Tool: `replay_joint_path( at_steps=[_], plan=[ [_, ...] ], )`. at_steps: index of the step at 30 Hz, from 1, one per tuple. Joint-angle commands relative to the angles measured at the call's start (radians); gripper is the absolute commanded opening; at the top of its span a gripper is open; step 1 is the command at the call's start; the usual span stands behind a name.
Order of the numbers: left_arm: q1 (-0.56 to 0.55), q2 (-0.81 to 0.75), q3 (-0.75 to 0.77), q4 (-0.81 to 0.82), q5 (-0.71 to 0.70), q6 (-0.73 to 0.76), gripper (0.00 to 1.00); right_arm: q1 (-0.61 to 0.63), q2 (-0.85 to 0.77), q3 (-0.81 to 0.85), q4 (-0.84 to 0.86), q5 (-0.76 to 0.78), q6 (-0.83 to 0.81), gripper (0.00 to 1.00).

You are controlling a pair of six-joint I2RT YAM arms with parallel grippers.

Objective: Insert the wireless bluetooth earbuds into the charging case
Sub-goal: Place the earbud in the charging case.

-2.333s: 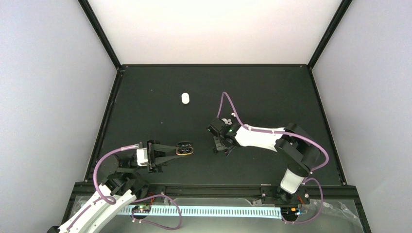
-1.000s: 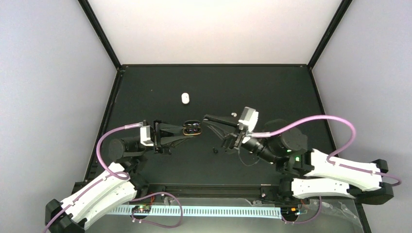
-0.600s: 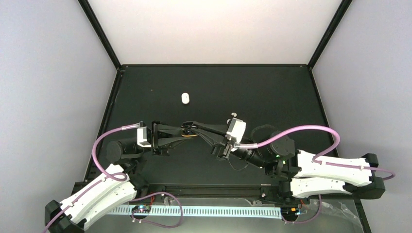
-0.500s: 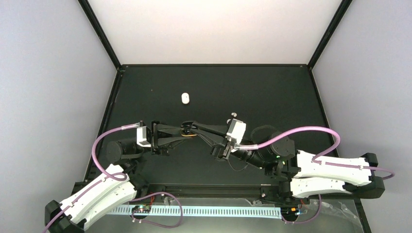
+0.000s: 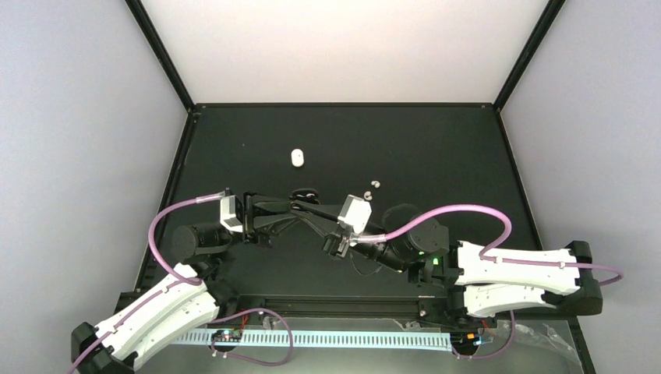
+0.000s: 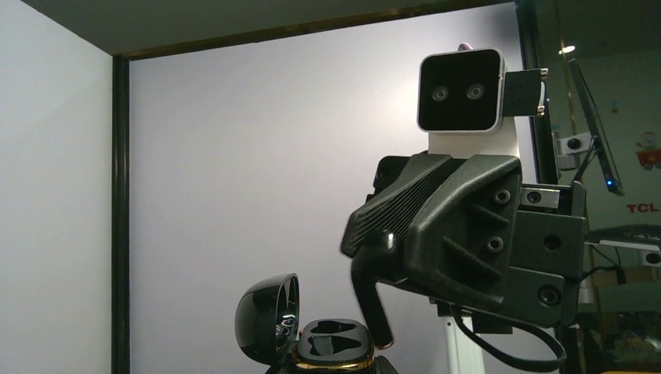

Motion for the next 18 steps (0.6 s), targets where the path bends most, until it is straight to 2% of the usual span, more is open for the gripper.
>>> replay_joint_path(
  at_steps=[1,7,18],
  plan=[
    [-0.009,-0.023,0.000,-0.019,-0.026,-0.007,0.01,0.009,0.015,0.025,0.091,0.064,-0.017,0.01],
    [-0.010,-0.042,-0.003,-0.047,-0.037,0.005,0.02,0.009,0.034,0.027,0.121,0.122,-0.030,0.01],
    [-0.012,-0.048,0.004,-0.080,-0.054,0.013,0.02,0.009,0.056,0.039,0.109,0.128,-0.017,0.01]
  ],
)
